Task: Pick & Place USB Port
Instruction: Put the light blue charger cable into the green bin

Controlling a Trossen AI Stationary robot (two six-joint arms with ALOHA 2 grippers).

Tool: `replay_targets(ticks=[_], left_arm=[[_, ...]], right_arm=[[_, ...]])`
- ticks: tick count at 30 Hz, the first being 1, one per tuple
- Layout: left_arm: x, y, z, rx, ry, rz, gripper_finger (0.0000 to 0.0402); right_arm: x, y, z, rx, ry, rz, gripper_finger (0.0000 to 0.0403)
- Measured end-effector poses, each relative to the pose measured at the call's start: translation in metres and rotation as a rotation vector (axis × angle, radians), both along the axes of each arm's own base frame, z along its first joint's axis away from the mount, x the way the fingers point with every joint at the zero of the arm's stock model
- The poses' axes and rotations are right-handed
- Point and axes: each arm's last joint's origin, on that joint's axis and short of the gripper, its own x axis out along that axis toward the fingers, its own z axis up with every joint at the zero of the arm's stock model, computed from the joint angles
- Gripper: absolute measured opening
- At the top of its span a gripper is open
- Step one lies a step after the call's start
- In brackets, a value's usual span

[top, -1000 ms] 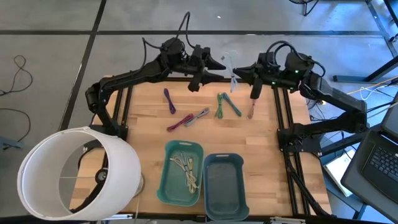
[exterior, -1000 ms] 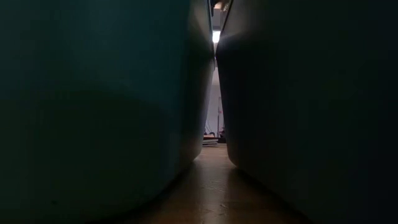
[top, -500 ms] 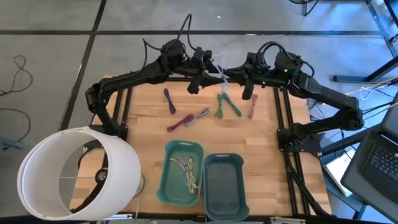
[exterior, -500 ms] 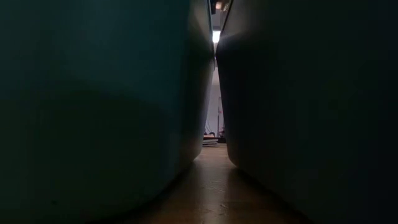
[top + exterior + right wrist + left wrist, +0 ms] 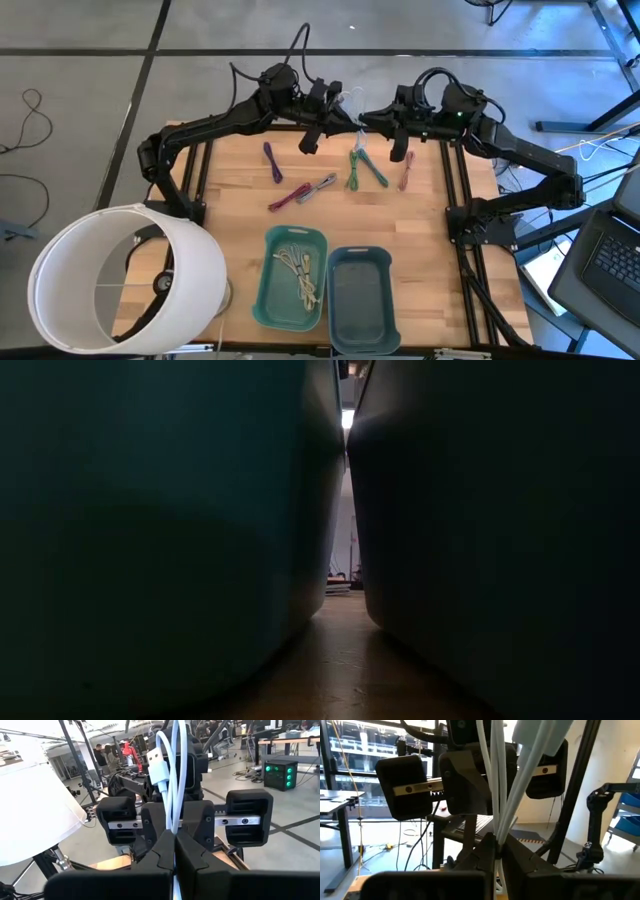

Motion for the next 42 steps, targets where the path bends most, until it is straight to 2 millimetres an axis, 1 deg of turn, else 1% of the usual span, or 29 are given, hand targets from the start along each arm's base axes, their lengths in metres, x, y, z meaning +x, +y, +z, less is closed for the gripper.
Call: replay_targets(ticks=[2,5,8,13,16,19,24,26,28,32,34,38,42], left_arm=[[0.0,0.0,0.0,0.0,0.0,-0.001,0.0008],[0.0,0.0,0.0,0.001,-0.001,-0.003,0.0007],[0.0,0.0,0.0,-0.005,0.002,-0.009,0.0006],[0.0,-0.001,0.0,0.005,0.004,-0.022,0.0005],[-0.003,-0.003,-0.005,0.058,0.048,-0.094,0.0005],[-0.014,-0.009,-0.011,0.149,0.14,-0.126,0.0004],[-0.04,-0.02,-0.028,0.354,0.353,-0.143,0.0004],[-0.049,-0.029,-0.033,0.465,0.43,-0.17,0.0004],[-0.056,-0.042,-0.039,0.6,0.507,-0.211,0.0004],[-0.061,-0.068,-0.053,0.859,0.686,-0.288,0.0003],[-0.06,-0.081,-0.057,0.97,0.752,-0.311,0.0003],[-0.061,-0.106,-0.064,1.165,0.836,-0.388,0.0003],[-0.062,-0.127,-0.068,1.305,0.902,-0.439,0.0003]], right_arm=[[-0.001,0.0,0.0,-0.02,0.001,0.001,0.0009],[-0.006,0.002,0.003,-0.059,-0.004,0.0,0.004],[-0.015,0.004,0.009,-0.104,-0.021,0.0,0.0087],[-0.033,0.01,0.016,-0.128,-0.029,-0.002,0.0176],[-0.048,0.013,0.014,-0.12,0.038,-0.034,0.0217],[-0.065,0.016,0.008,-0.092,0.137,-0.12,0.0241],[-0.091,0.02,0.004,-0.047,0.214,-0.244,0.0244],[-0.098,0.021,0.005,-0.051,0.222,-0.274,0.024],[-0.104,0.021,0.006,-0.059,0.219,-0.304,0.0235],[-0.109,0.022,0.007,-0.096,0.222,-0.347,0.0225],[-0.109,0.021,0.007,-0.112,0.226,-0.364,0.0221],[-0.109,0.021,0.007,-0.14,0.239,-0.369,0.0215],[-0.109,0.021,0.006,-0.164,0.254,-0.381,0.0213]])
